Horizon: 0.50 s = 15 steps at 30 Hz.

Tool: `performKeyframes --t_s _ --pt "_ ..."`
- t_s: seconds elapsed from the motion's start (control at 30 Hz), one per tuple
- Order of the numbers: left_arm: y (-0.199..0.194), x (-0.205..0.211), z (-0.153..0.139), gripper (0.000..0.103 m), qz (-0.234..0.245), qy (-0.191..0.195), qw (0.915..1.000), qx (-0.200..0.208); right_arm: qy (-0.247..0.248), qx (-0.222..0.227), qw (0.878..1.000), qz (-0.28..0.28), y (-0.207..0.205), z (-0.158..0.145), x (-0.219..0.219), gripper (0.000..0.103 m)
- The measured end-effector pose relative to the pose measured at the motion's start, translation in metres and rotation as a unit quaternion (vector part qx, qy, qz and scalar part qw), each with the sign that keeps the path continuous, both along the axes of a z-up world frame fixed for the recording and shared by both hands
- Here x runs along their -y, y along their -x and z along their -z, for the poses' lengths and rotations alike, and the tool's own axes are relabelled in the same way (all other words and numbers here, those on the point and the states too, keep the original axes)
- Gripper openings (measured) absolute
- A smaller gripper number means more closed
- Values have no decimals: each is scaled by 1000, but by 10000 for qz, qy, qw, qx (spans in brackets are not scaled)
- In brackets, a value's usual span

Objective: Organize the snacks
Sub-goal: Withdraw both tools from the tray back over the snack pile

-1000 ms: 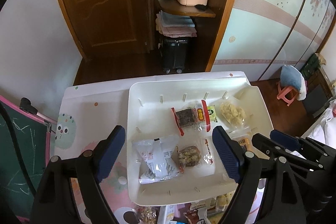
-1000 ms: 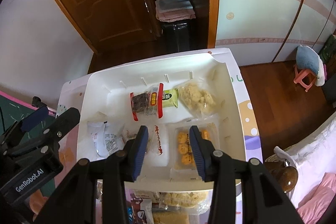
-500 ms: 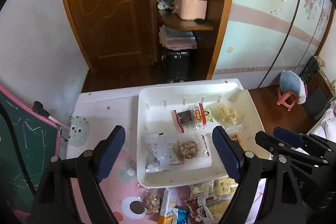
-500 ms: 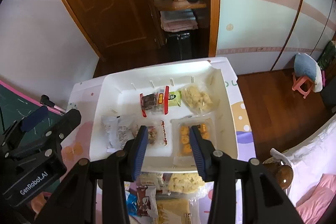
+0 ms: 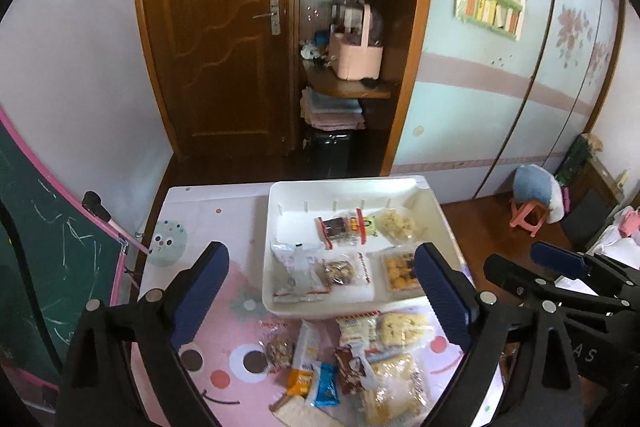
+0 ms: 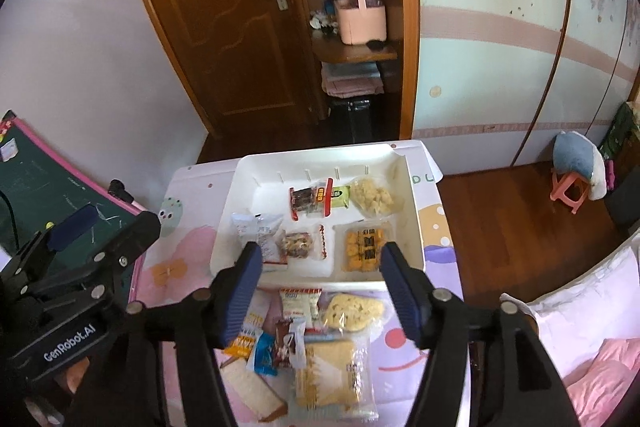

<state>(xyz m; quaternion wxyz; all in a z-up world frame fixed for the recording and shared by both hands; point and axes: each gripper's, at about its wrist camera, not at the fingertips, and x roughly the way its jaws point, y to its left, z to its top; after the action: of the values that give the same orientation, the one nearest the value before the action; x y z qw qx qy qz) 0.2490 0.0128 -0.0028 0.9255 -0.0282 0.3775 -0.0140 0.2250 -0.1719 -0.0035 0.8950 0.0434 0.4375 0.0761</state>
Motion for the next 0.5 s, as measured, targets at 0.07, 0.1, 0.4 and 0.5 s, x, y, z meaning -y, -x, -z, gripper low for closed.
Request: performKeyframes --t_s 0.07,0.1,0.4,0.5 --pt "17 2 -5 94 10 37 10000 60 -11 48 10000 -23 12 -4 2 66" --pt "23 2 -6 95 16 59 9999 80 -21 76 10000 -33 20 -5 4 67" --pt "77 3 1 96 -89 236 9995 182 10 176 9998 -57 66 5 21 86" --pt "91 1 12 96 -209 287 9993 130 38 151 9999 -60 75 19 26 90"
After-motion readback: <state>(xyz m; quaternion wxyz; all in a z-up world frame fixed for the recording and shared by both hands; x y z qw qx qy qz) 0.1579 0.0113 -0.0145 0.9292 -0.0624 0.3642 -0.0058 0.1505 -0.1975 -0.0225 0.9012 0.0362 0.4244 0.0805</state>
